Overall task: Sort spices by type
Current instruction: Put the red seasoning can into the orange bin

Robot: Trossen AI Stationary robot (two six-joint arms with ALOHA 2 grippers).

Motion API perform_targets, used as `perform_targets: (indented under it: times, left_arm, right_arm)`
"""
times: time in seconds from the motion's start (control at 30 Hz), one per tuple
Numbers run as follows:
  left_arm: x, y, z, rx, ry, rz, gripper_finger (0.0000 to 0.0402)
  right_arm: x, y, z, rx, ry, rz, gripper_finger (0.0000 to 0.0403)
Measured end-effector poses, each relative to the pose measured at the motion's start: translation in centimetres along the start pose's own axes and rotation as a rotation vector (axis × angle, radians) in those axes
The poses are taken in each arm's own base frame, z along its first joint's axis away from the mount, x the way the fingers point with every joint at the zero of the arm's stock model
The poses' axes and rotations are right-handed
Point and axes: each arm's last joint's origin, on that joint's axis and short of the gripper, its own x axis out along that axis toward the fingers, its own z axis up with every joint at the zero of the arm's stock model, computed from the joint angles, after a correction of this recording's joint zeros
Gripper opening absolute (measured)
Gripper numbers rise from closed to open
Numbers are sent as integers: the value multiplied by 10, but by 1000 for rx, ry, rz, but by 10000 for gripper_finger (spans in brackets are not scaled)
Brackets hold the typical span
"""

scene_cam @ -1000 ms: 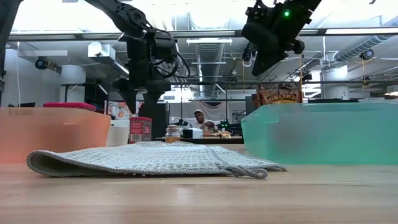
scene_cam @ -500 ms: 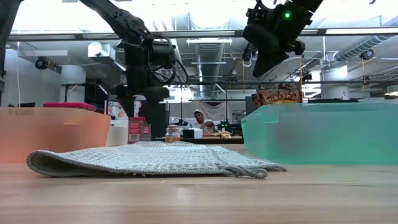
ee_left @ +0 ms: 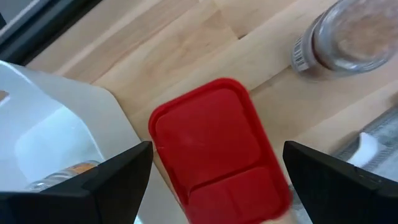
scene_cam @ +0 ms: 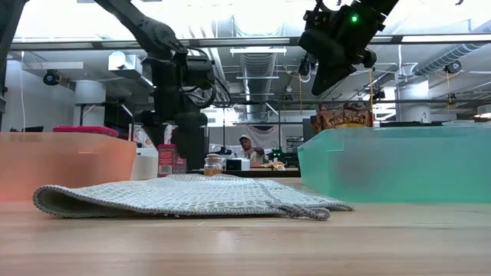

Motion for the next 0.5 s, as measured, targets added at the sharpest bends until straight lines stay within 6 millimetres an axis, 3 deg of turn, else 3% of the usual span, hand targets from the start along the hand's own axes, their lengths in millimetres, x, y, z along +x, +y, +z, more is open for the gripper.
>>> perform_targets:
  times: [0.5]
  left_arm:
    - [8, 0, -4, 30, -14, -3, 343]
  right_arm:
    - [0, 0, 0, 3, -3, 2, 9]
